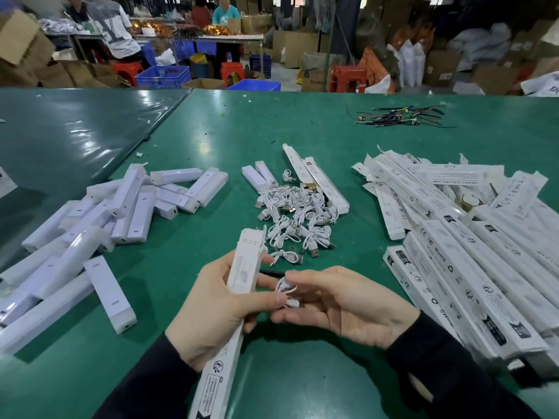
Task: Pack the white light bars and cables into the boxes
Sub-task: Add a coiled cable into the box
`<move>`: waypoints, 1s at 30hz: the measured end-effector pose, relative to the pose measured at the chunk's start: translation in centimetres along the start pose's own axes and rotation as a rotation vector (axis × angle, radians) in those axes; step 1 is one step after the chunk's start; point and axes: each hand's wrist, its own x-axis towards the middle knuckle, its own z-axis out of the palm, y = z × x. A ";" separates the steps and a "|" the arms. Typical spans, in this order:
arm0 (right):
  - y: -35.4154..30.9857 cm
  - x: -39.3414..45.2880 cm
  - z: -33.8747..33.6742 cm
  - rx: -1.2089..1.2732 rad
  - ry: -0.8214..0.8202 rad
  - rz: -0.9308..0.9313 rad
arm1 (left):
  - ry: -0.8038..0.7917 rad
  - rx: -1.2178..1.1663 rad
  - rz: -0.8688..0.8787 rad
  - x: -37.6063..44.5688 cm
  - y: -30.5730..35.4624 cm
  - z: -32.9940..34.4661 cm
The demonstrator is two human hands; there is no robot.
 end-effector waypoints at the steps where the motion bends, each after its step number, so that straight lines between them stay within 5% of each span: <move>1: 0.0 0.1 -0.2 -0.012 0.022 -0.042 | 0.001 -0.015 -0.002 0.0 0.0 0.0; 8: 0.3 0.4 -0.7 -0.196 0.229 -0.360 | -0.103 -0.061 -0.131 0.1 -0.2 -0.4; 12: -0.3 0.1 -0.9 -0.162 0.303 -0.539 | -0.310 -0.079 -0.193 -0.4 -0.2 -0.4; 22: -0.1 -0.1 -1.1 -0.290 0.056 -0.584 | -0.466 -0.118 -0.186 -0.6 0.1 -0.7; 30: 0.1 -0.2 -0.8 -0.432 0.021 -0.510 | -0.567 -0.086 -0.216 -0.7 -0.5 -0.8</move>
